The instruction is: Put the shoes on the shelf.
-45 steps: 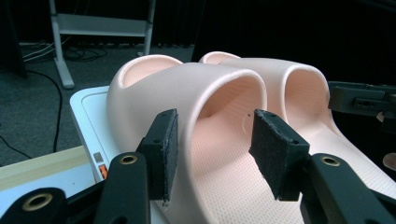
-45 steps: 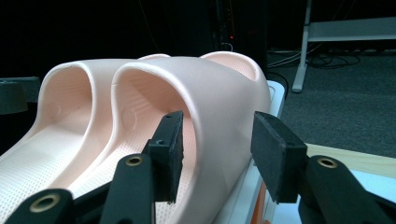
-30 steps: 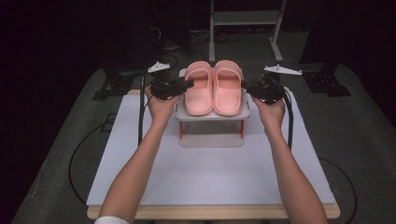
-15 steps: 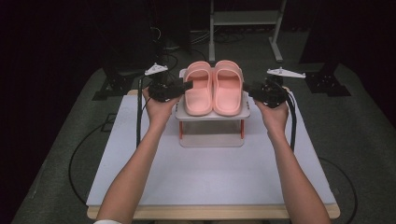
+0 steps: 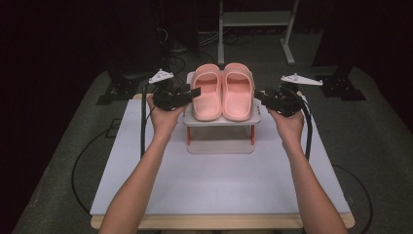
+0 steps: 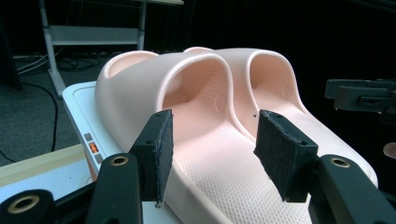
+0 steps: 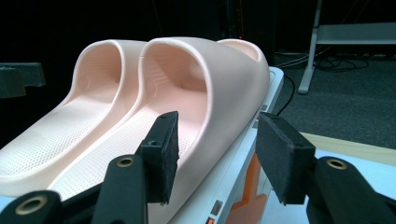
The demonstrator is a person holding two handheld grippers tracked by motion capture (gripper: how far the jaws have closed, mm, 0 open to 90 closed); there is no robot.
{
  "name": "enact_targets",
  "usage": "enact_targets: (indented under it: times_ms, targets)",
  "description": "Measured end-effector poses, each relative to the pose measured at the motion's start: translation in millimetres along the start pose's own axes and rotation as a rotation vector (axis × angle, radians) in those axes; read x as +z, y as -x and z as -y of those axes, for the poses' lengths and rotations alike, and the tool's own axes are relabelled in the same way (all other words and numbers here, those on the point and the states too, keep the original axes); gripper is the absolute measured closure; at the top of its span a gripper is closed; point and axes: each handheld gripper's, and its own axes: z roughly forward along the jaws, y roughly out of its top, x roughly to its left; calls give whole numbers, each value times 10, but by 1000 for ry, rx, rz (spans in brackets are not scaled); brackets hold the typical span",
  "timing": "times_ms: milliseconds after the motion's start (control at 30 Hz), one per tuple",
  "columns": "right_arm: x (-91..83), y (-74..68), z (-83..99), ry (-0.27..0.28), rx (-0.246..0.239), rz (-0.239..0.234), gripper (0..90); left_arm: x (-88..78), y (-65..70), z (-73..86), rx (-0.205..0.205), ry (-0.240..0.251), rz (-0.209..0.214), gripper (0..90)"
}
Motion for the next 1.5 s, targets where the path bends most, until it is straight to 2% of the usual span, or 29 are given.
enact_targets:
  times_ms: [367, 867, 1067, 1133, 1233, 1500]
  targets:
    - [-84, -1, 97, -3, 0, -16, 469, -89, 71, 79, 30, 0, 5, 447]
    - [-226, -42, 204, -4, -22, -36, 442, -249, 110, 208, 36, 7, 17, 419]
    - [-283, -34, 252, 1, -29, -38, 439, -297, 108, 250, 34, 6, 15, 408]
    - [-309, -19, 291, 2, -30, -40, 432, -321, 124, 272, 55, -6, 8, 408]
    - [-333, -7, 326, -1, -31, -40, 425, -352, 137, 303, 59, -4, 11, 406]
    - [-399, 37, 421, -12, -31, -40, 415, -434, 142, 377, 53, 5, 7, 387]
